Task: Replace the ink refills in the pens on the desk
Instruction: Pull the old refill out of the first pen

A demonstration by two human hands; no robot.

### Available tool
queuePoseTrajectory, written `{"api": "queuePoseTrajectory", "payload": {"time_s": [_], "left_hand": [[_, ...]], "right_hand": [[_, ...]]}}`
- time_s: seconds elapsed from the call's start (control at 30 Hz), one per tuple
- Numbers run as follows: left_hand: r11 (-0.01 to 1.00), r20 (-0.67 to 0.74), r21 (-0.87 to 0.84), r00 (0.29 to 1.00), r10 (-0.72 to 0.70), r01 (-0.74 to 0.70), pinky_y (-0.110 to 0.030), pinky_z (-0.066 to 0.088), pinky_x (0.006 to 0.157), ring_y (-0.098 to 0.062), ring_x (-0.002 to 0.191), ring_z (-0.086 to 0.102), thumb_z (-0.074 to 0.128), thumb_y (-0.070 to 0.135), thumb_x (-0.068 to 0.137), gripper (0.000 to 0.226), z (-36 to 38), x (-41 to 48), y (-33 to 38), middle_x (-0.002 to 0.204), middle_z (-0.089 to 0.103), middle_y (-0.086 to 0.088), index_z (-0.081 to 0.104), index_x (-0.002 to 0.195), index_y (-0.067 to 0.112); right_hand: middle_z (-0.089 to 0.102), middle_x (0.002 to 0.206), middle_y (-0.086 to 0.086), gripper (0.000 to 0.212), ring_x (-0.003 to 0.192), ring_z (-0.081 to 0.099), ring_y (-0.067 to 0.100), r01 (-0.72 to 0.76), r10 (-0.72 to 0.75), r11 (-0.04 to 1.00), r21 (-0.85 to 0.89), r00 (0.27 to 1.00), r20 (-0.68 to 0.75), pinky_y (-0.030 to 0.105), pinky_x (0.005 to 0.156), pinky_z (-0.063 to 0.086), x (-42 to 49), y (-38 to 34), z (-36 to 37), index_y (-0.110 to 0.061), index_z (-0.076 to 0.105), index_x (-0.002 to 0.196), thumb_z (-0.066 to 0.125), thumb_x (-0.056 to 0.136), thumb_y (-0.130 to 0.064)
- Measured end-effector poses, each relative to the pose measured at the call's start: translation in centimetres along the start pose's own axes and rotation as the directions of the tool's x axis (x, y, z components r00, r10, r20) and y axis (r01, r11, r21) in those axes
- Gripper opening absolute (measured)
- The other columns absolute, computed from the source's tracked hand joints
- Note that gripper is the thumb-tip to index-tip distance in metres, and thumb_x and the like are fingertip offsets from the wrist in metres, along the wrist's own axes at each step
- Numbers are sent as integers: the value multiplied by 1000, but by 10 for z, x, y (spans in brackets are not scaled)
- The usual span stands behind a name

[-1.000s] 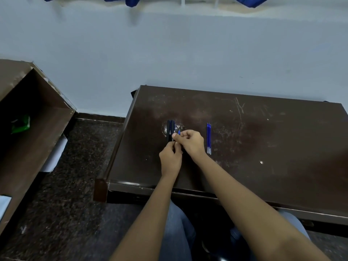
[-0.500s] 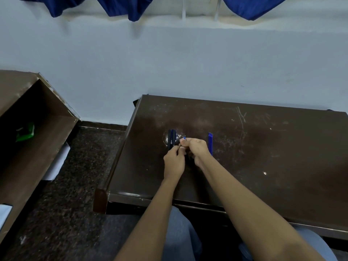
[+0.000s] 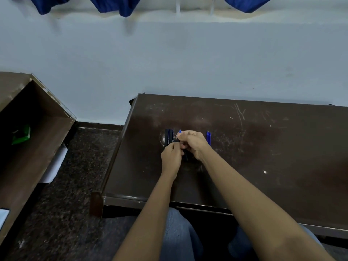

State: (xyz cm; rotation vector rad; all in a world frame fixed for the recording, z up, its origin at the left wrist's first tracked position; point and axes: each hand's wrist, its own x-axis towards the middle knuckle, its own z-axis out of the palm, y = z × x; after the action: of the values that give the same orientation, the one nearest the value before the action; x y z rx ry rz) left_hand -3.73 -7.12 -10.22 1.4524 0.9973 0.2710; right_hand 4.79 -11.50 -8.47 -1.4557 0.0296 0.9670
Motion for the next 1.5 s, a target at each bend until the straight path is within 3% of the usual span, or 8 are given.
{"api": "queuePoseTrajectory", "payload": {"time_s": [0.4, 0.53, 0.7, 0.87, 1.03, 1.3, 1.4, 1.5], "left_hand": [[998, -8, 19, 998, 65, -64, -25, 35, 53, -8, 55, 44, 43, 22, 96, 31, 5, 4, -3, 63, 52, 5, 56, 68, 18], [997, -11, 33, 998, 64, -64, -25, 35, 52, -8, 54, 45, 43, 23, 96, 32, 4, 4, -3, 62, 53, 5, 56, 67, 20], [999, -29, 34, 999, 44, -43, -26, 36, 54, -9, 56, 45, 42, 23, 95, 29, 1, 5, -5, 65, 54, 4, 59, 71, 17], [998, -42, 25, 997, 57, -56, -27, 38, 58, -8, 57, 47, 43, 23, 93, 29, -6, 6, 1, 63, 55, 6, 60, 70, 19], [999, -53, 34, 998, 36, -34, -26, 37, 54, -9, 58, 47, 42, 22, 92, 27, -9, 6, 16, 67, 58, 3, 58, 70, 16], [999, 45, 31, 999, 7, -9, -23, 36, 52, -8, 62, 49, 41, 27, 94, 16, -10, 7, 24, 87, 64, -4, 57, 94, 24], [1000, 48, 10, 999, -13, 13, -17, 36, 44, -7, 59, 48, 39, 24, 96, 20, -13, 6, 23, 85, 61, -2, 57, 103, 20], [999, 95, -12, 994, -45, 47, -15, 33, 40, -7, 53, 45, 35, 20, 97, 22, -16, 4, 19, 73, 60, -1, 57, 98, 20]], "right_hand": [[68, 93, 12, 22, 54, 58, 15, -10, 10, 1000, -3, 1000, 0, 29, 46, 45, 5, -1, -3, -1, 61, 110, 44, 96, -1], [63, 75, 6, 19, 46, 57, 8, 36, -36, 998, -51, 999, 4, 25, 48, 47, 3, 5, -4, 3, 63, 105, 60, 91, -8], [65, 92, 12, 23, 61, 60, 14, -6, 6, 1000, 1, 1000, 12, 24, 44, 46, 5, 0, 1, -1, 62, 113, 48, 95, -3], [65, 80, 9, 23, 48, 57, 9, 16, -15, 994, -107, 1000, 11, 25, 56, 53, 5, -8, 6, 3, 64, 108, 65, 87, -6], [67, 94, 13, 28, 54, 55, 15, -23, 24, 1000, -12, 999, 35, 24, 44, 43, -2, -24, 14, -2, 61, 113, 43, 93, 5], [59, 73, 10, 28, 33, 51, 7, -32, 29, 998, 45, 997, 66, 18, 32, 32, 2, -27, 13, 1, 59, 119, 51, 93, 0], [64, 85, 9, 29, 44, 61, 7, -52, 40, 991, 127, 995, 91, 18, 35, 40, 6, -24, 12, 1, 58, 121, 46, 94, 1], [69, 98, 6, 30, 79, 68, 12, -64, 51, 985, 161, 995, 84, 21, 58, 53, 10, -23, 7, -2, 60, 117, 40, 96, 1]]}}
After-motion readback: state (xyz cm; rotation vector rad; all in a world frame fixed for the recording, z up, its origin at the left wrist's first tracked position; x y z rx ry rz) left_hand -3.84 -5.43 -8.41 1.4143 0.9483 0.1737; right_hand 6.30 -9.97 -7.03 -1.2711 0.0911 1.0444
